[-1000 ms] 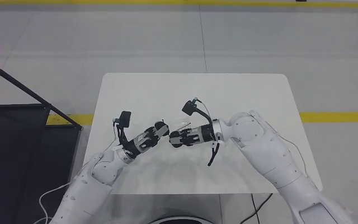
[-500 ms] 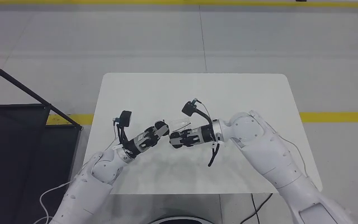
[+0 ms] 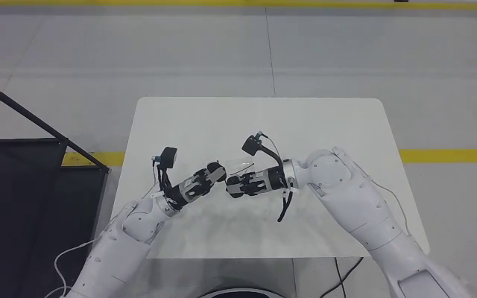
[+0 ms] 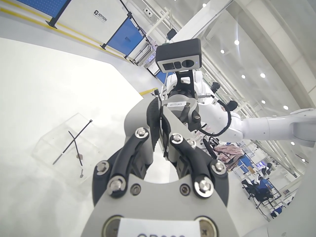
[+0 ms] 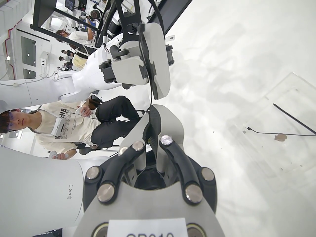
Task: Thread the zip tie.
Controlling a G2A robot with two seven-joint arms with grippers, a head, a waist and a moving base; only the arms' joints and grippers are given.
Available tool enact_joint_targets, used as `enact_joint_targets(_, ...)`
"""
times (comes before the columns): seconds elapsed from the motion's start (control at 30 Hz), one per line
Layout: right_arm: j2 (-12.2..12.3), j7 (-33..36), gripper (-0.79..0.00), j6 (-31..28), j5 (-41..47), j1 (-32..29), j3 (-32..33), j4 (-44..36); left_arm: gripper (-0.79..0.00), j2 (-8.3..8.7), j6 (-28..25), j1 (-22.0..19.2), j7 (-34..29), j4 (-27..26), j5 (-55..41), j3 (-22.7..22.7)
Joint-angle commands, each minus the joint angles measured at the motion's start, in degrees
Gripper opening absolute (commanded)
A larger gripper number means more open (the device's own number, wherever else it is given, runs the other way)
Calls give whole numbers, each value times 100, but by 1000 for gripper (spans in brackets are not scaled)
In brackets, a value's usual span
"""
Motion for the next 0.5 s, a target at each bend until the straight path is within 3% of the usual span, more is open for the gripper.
enact_joint_targets(0.0,0,2,-785,2,-1,-2,3,-3,-733,-3,-6,-1,-8,7,-3,-5)
enact_joint_targets(0.07,-1,3,-785,6,-2,-4,5,-9,-785,-7,-12,-2,-11,11,5,-13)
enact_joint_targets(0.27,-3,18,-785,32,-6,-2,7,-17,-785,-17,-13,4,-15,19,15,-29)
enact_joint_targets(0.3,-4,16,-757,41,-2,-2,8,-12,-785,-18,-8,4,-18,16,18,-34)
enact_joint_targets(0.37,-4,-8,-277,63,2,4,24,6,-785,-21,-10,7,-16,15,32,-44)
enact_joint_targets(0.43,4,-51,-142,75,-2,12,76,50,-785,-21,1,8,3,18,82,-77)
enact_joint_targets(0.47,14,-84,-120,96,-25,10,114,76,-785,-20,-1,16,17,18,98,-99)
